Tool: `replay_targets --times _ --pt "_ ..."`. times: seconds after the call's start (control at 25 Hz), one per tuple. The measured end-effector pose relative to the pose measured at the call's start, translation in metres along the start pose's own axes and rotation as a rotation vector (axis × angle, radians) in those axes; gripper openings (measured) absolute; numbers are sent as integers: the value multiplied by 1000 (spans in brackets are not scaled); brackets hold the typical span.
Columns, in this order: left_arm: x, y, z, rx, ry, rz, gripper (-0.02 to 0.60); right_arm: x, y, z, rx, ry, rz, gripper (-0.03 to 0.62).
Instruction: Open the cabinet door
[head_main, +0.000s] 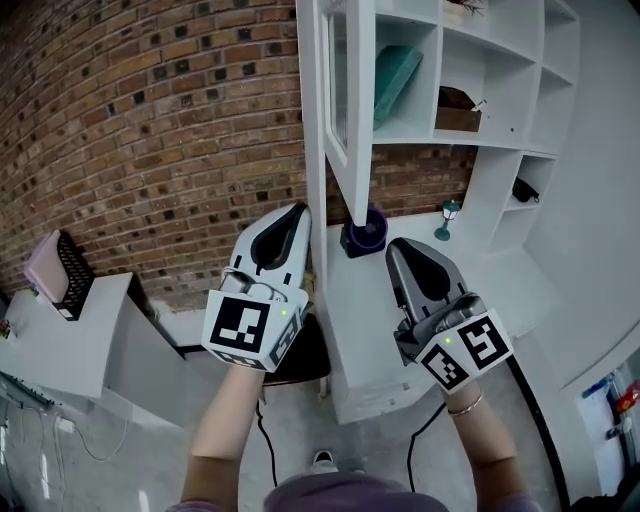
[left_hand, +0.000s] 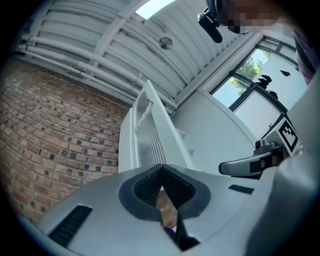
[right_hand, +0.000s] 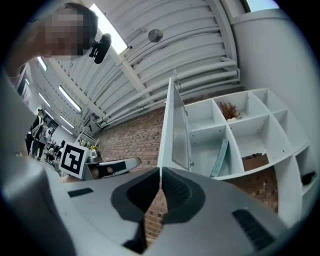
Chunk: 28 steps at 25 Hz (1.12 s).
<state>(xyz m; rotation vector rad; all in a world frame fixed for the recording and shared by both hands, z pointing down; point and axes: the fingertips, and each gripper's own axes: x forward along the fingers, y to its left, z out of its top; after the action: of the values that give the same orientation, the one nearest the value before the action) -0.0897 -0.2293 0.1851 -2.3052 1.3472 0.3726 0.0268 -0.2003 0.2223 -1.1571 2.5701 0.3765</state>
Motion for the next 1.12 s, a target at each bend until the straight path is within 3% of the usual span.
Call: replay_targets --times 0.4,0.64,1.12 --pt "-50 -21 -85 -110 189 26 3 -42 -1 -52 -5 119 -68 -2" --pt "-72 -36 -113 -170 268 42 3 -67 -6 -71 -1 185 -94 -2" --pt "-125 -78 -158 -208 422 47 3 -127 -10 -113 14 312 -165 0"
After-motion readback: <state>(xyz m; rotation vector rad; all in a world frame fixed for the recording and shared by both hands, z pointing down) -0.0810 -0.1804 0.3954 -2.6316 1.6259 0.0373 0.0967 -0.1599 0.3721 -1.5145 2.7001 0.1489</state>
